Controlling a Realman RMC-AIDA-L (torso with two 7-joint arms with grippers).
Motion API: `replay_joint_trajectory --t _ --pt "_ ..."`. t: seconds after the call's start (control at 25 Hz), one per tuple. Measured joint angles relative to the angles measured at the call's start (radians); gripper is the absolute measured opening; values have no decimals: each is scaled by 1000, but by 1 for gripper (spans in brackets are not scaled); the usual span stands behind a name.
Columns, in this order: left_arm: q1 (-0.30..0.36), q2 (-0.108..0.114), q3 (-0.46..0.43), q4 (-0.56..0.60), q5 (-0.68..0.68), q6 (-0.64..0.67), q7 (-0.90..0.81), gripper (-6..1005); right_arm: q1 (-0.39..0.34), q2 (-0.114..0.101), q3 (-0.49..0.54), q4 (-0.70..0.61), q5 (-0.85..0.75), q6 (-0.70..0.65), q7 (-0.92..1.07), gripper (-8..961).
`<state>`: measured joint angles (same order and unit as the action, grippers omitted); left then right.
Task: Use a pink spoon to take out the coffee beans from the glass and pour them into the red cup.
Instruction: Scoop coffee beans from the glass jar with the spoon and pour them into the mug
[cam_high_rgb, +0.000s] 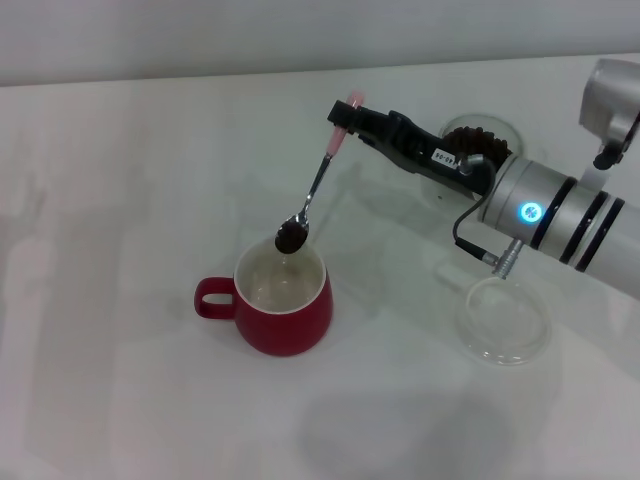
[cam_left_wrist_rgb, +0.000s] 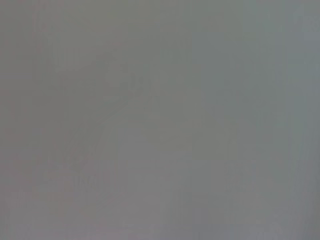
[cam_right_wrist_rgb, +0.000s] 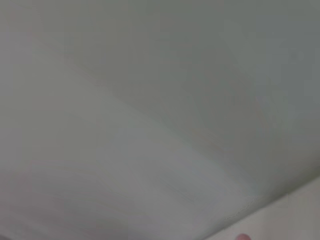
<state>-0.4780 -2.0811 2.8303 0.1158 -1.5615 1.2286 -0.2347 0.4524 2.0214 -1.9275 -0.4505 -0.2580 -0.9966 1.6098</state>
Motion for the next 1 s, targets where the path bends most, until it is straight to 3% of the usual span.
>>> replay_joint_trajectory --t 0.8,1.0 --pt "-31 1 0 -2 -1 -1 0 892 -10 -2 -93 -38 33 -154 -563 280" --pt "-32 3 0 -3 -21 -8 0 893 -12 -9 -56 -20 33 -223 -566 283"
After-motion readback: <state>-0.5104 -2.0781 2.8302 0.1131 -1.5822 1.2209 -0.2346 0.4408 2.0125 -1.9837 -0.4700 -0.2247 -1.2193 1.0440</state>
